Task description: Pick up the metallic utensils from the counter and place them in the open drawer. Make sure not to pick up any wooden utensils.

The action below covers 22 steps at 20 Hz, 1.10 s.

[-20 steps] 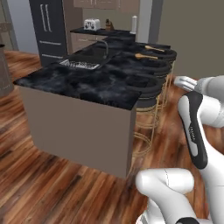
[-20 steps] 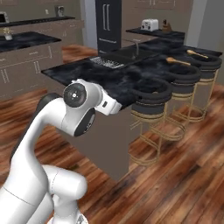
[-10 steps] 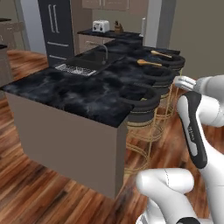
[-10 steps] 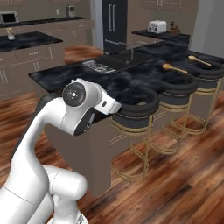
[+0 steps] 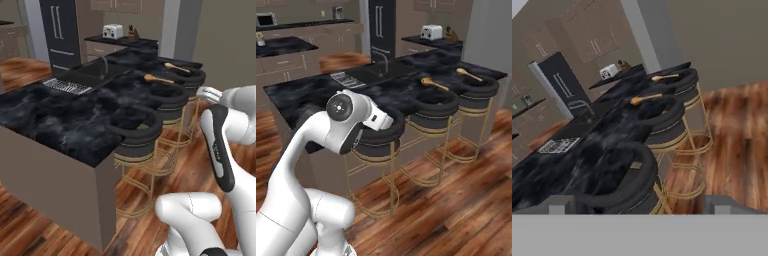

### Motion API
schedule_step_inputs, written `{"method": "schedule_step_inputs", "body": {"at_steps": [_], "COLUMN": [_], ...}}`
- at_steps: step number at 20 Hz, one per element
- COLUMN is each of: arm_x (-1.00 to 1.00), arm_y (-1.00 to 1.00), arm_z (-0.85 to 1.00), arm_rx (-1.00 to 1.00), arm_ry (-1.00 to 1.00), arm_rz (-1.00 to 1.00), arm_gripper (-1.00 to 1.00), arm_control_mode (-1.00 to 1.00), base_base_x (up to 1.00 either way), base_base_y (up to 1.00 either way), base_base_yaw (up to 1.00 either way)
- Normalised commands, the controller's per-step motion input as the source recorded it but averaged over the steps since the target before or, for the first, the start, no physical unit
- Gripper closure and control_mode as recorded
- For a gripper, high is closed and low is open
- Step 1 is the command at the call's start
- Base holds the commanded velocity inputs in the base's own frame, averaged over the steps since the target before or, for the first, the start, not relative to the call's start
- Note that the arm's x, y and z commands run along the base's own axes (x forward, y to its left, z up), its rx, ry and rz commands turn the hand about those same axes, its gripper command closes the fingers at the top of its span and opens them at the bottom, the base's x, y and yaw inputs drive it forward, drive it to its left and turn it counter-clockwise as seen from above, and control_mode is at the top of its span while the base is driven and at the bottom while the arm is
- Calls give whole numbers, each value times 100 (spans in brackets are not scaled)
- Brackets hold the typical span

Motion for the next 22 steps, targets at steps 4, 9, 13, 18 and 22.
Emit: {"method": "schedule_step_inputs", "body": {"at_steps": [4, 9, 13, 18, 22], "arm_x": [0, 0, 0, 0, 0], "arm_y": [0, 0, 0, 0, 0], "arm_z": [0, 0, 0, 0, 0], "arm_rx": [0, 0, 0, 0, 0], "arm_ry": [0, 0, 0, 0, 0], "arm_rz": [0, 0, 0, 0, 0], "arm_gripper": [-100, -100, -100, -100, -100], "arm_control_mode": [100, 100, 100, 100, 100], "base_base_x": [28, 25, 4, -5, -25], "base_base_y": [-100, -100, -100, -93, -80], "base_base_yaw": [34, 43, 46, 56, 62]}}
